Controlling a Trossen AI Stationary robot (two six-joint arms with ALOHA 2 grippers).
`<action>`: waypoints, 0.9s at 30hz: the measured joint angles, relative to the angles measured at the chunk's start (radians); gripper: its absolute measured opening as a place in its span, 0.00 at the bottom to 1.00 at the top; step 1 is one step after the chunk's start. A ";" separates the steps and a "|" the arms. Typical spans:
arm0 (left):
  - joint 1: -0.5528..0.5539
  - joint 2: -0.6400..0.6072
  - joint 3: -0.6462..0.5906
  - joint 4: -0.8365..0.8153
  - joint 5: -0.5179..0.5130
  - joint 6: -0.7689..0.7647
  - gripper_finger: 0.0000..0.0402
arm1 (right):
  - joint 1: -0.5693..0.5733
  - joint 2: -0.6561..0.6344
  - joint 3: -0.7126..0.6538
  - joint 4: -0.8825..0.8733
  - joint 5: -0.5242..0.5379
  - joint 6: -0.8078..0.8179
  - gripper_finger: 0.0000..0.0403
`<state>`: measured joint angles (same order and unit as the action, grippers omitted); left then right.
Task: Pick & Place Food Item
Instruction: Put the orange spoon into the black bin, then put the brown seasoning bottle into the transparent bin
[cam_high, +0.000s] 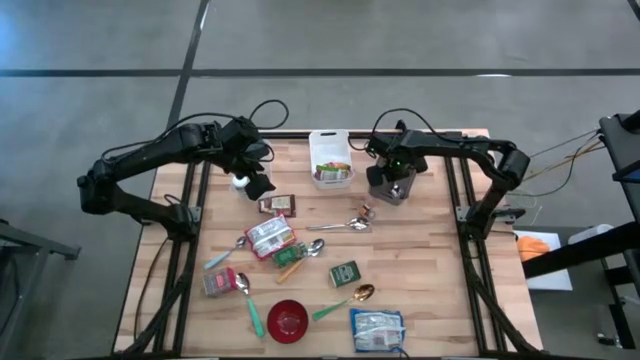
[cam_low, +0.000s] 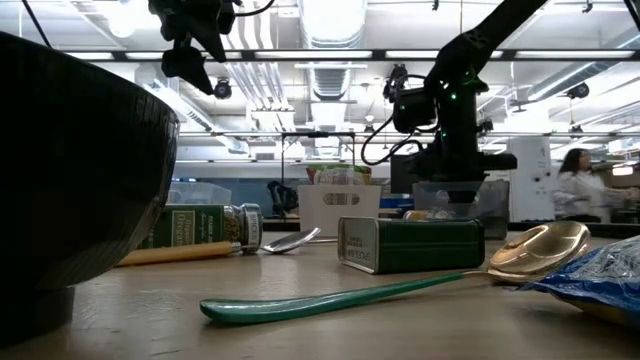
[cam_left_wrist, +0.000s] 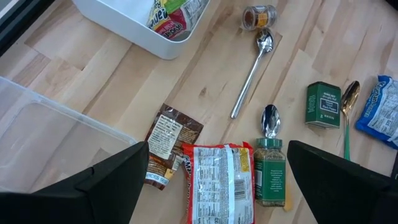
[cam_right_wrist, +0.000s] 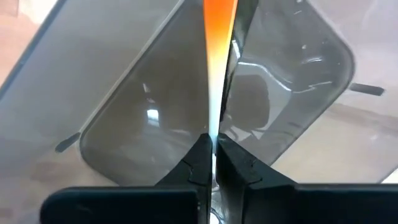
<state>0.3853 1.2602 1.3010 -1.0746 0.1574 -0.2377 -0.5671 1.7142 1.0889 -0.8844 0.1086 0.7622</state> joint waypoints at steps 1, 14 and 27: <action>0.000 0.000 0.000 0.000 0.000 -0.002 0.96 | 0.000 0.000 0.000 0.000 -0.008 -0.007 0.05; 0.000 0.000 0.000 0.000 0.000 -0.001 0.96 | 0.000 -0.018 0.026 -0.005 -0.034 -0.034 0.43; 0.000 0.000 0.000 0.000 0.000 0.001 0.96 | 0.145 -0.263 0.033 -0.099 -0.039 -0.154 0.56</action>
<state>0.3854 1.2602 1.3010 -1.0748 0.1574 -0.2363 -0.4225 1.4511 1.1216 -0.9838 0.0695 0.6085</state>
